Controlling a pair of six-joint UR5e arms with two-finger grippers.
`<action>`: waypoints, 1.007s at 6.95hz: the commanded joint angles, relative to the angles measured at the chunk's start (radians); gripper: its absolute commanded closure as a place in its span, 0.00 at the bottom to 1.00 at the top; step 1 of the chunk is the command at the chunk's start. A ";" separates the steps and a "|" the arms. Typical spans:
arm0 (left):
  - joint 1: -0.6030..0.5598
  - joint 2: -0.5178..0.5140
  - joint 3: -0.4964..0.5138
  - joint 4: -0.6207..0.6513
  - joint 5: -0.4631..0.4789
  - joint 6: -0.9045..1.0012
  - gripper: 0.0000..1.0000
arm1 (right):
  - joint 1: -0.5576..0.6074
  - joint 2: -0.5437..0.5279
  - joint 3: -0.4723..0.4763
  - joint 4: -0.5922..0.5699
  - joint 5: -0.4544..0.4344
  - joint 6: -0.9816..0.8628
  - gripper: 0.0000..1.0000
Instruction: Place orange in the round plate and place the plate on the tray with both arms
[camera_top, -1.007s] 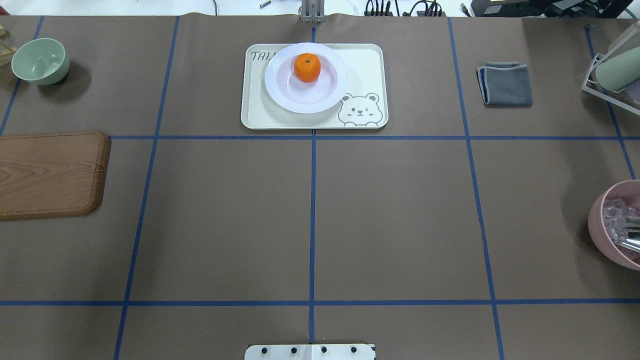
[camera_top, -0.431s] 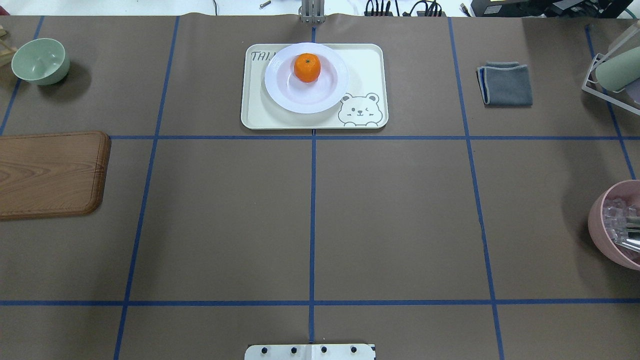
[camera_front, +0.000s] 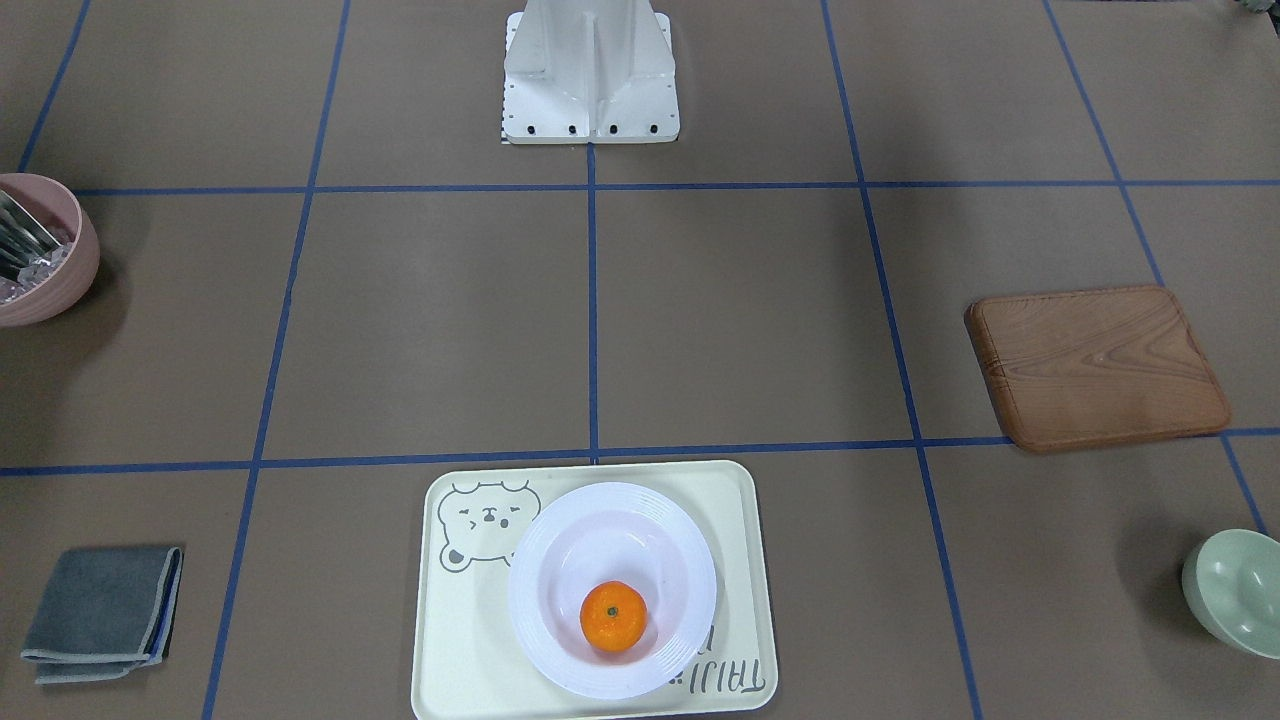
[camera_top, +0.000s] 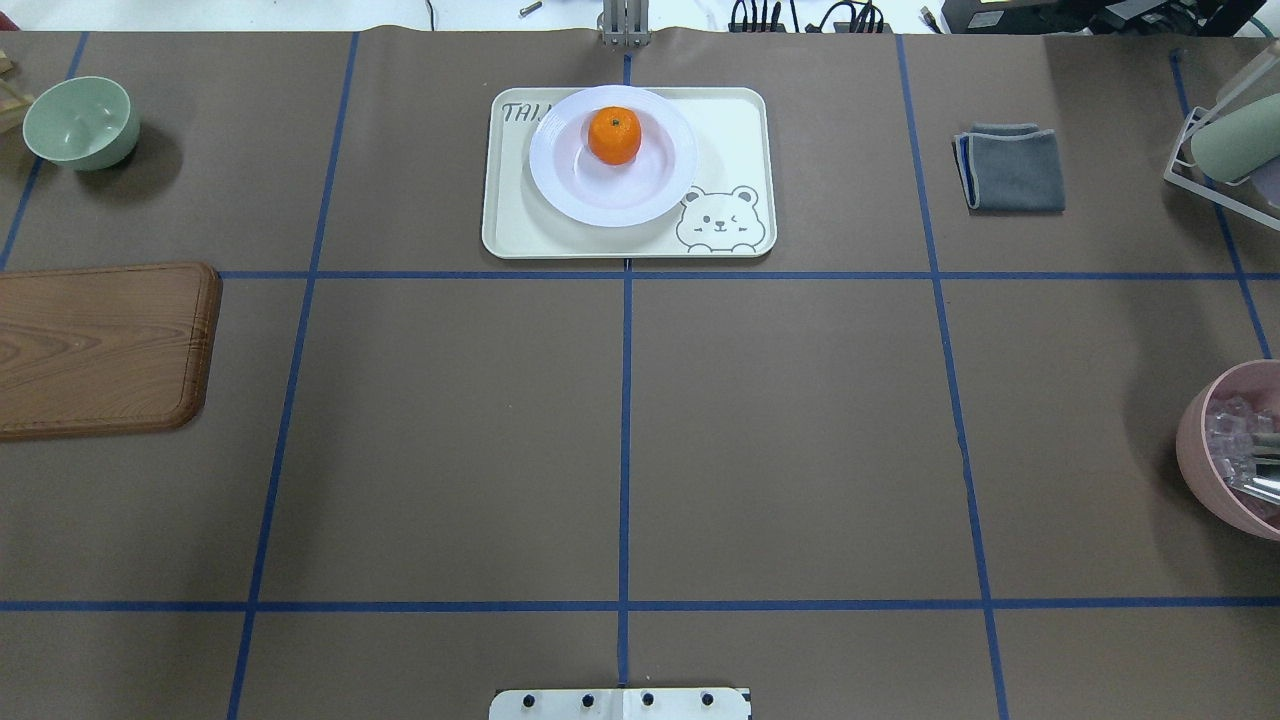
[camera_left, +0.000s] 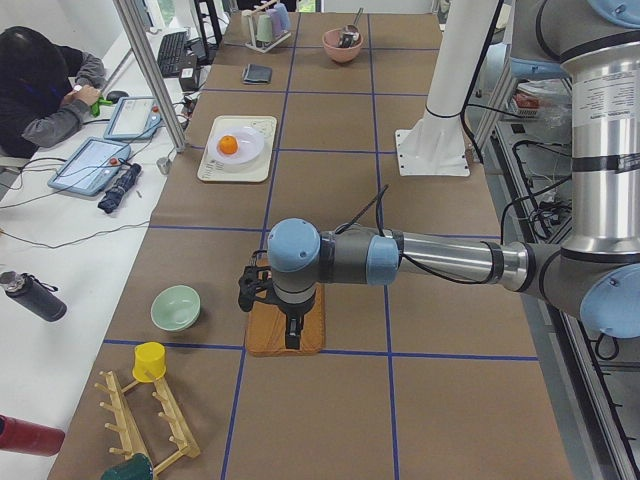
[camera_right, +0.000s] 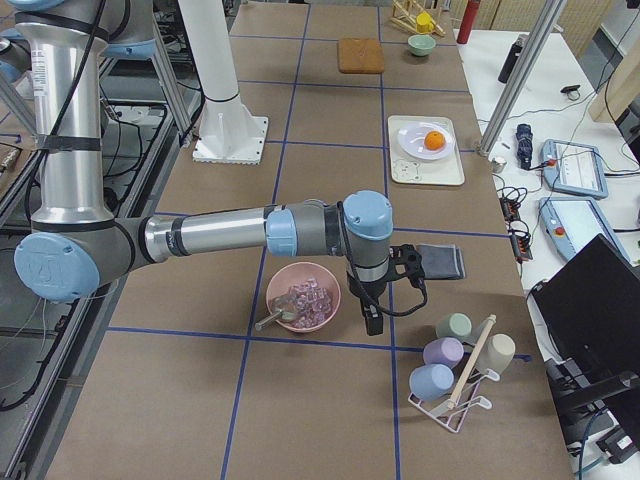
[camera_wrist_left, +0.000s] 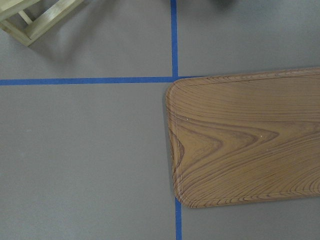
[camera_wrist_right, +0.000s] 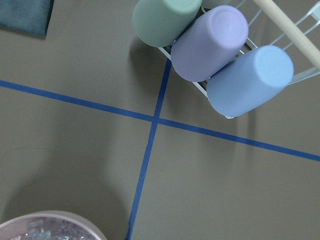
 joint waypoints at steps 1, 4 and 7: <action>0.000 0.000 0.001 0.000 0.001 0.000 0.02 | 0.000 -0.001 0.006 0.000 0.001 0.002 0.00; 0.000 0.002 0.004 0.000 0.000 0.000 0.02 | 0.000 -0.001 0.007 0.000 0.002 0.000 0.00; 0.000 0.002 0.012 -0.001 0.000 0.000 0.02 | 0.000 -0.005 0.012 0.000 0.048 0.002 0.00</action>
